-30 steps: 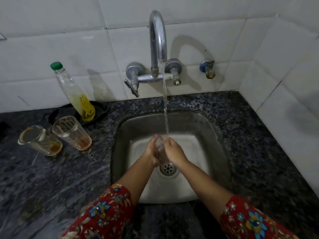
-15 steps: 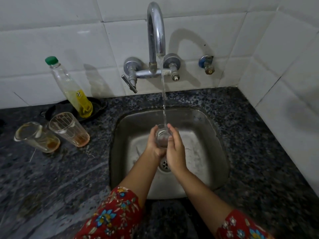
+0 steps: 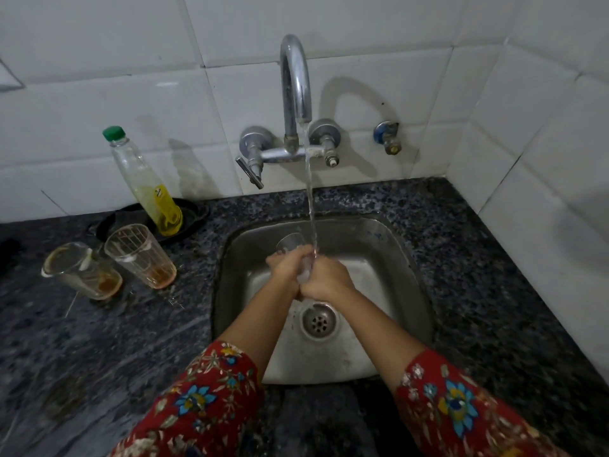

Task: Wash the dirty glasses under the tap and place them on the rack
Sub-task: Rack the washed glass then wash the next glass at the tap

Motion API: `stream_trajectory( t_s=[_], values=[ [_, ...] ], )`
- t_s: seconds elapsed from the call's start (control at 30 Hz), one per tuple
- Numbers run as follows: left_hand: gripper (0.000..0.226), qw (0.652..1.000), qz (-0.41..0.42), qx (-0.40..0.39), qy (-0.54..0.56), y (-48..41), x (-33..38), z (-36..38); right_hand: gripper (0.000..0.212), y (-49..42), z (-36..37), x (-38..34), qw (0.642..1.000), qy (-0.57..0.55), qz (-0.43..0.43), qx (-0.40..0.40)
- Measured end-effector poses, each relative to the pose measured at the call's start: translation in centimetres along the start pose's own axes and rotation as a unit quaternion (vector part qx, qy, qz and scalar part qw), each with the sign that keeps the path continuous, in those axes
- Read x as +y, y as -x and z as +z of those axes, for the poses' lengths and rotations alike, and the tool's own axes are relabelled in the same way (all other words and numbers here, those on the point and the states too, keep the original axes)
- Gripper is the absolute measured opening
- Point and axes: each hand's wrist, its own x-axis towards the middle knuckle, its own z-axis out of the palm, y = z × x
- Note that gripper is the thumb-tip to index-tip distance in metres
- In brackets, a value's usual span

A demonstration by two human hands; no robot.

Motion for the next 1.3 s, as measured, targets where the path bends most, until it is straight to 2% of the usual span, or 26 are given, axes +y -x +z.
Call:
stream_trajectory(
  t_s=[0.03,0.1,0.13,0.17,0.23,0.27,0.3,0.33,0.4,0.43,0.47,0.53,0.57,0.6,0.63,0.7,0.73,0.77,0.83,0.87,0.93,1.0,1.07,1.13,1.23,1.3],
  values=[
    [0.035,0.997,-0.038,-0.064,-0.003,0.5,0.7,-0.5,0.032,0.1,-0.4,0.5,0.99,-0.125,0.018,-0.07],
    [0.015,0.981,-0.084,-0.173,0.005,1.1,1.4,-1.5,0.035,0.5,-1.1,2.1,0.894,-0.388,0.07,-0.215],
    [0.012,0.979,-0.075,-0.191,-0.01,1.4,1.2,-1.6,0.033,0.7,-0.9,2.6,0.871,-0.425,0.08,-0.235],
    [0.009,0.979,-0.06,-0.195,-0.032,1.7,1.1,-1.3,0.032,0.8,-0.4,2.7,0.879,-0.415,0.09,-0.217],
    [0.008,0.986,-0.008,-0.143,-0.088,2.1,0.4,-0.4,0.034,1.4,0.7,2.3,0.948,-0.293,0.085,-0.086],
    [0.011,0.989,0.021,-0.114,-0.089,2.5,0.3,-0.1,0.032,1.6,0.9,2.3,0.962,-0.257,0.076,-0.055],
    [0.01,0.989,0.028,-0.12,-0.078,2.6,0.3,-0.1,0.026,1.7,0.9,2.5,0.96,-0.266,0.061,-0.058],
    [0.007,0.986,0.009,-0.158,-0.049,2.5,0.4,-0.4,0.018,1.9,0.5,2.5,0.946,-0.308,0.055,-0.088],
    [0.008,0.966,-0.034,-0.257,0.023,2.2,0.8,-1.5,0.01,2.6,-1.0,3.2,0.873,-0.421,0.066,-0.236],
    [0.011,0.957,-0.04,-0.284,0.029,2.0,0.9,-1.8,0.013,2.6,-1.3,3.7,0.855,-0.441,0.055,-0.266],
    [0.013,0.959,-0.025,-0.284,-0.005,2.1,0.9,-1.8,0.018,2.5,-1.2,3.9,0.862,-0.435,0.043,-0.258],
    [0.015,0.962,0.06,-0.236,-0.126,2.5,0.6,-1.1,0.031,2.6,-0.5,3.5,0.916,-0.372,0.03,-0.144],
    [0.019,0.96,0.093,-0.206,-0.165,2.8,0.7,-0.8,0.032,2.5,-0.2,3.6,0.918,-0.378,0.033,-0.116],
    [0.025,0.954,0.1,-0.213,-0.184,3.0,0.9,-0.8,0.028,2.6,0.1,3.6,0.906,-0.401,0.033,-0.133],
    [0.029,0.948,0.083,-0.252,-0.175,2.9,1.1,-1.0,0.023,2.6,0.1,3.8,0.879,-0.441,0.028,-0.178],
    [0.033,0.938,0.038,-0.325,-0.114,2.9,1.7,-1.7,0.017,3.2,-0.8,4.4,0.829,-0.499,0.02,-0.252],
    [0.033,0.938,0.037,-0.331,-0.101,2.6,1.8,-2.0,0.018,3.2,-0.9,4.5,0.828,-0.499,0.011,-0.256],
    [0.034,0.94,0.058,-0.316,-0.111,2.7,1.7,-1.9,0.021,3.0,-0.7,4.4,0.85,-0.476,-0.005,-0.227],
    [0.033,0.947,0.14,-0.234,-0.172,3.3,1.5,-1.3,0.036,2.4,0.1,3.7,0.914,-0.392,-0.016,-0.105],
    [0.031,0.943,0.172,-0.208,-0.193,3.5,1.4,-1.0,0.043,2.3,0.4,3.3,0.926,-0.372,-0.012,-0.063],
    [0.031,0.939,0.185,-0.208,-0.203,3.7,1.4,-0.8,0.047,2.3,0.7,3.2,0.915,-0.398,0.001,-0.065],
    [0.039,0.943,0.153,-0.228,-0.189,4.2,2.1,-1.3,0.04,2.5,0.3,3.8,0.896,-0.43,-0.004,-0.114],
    [0.054,0.954,0.108,-0.234,-0.155,4.6,2.4,-2.0,0.041,2.1,-0.1,3.8,0.885,-0.456,-0.006,-0.098],
    [0.061,0.969,0.086,-0.201,-0.111,4.5,2.3,-2.7,0.05,1.5,-0.3,3.1,0.889,-0.455,-0.001,-0.054],
    [0.069,0.983,0.081,-0.161,-0.034,4.1,1.8,-3.6,0.054,1.4,0.4,2.1,0.906,-0.411,-0.041,-0.088],
    [0.073,0.983,0.084,-0.164,-0.024,4.3,1.6,-4.1,0.052,1.5,1.1,2.5,0.903,-0.422,-0.024,-0.079]
  ],
)
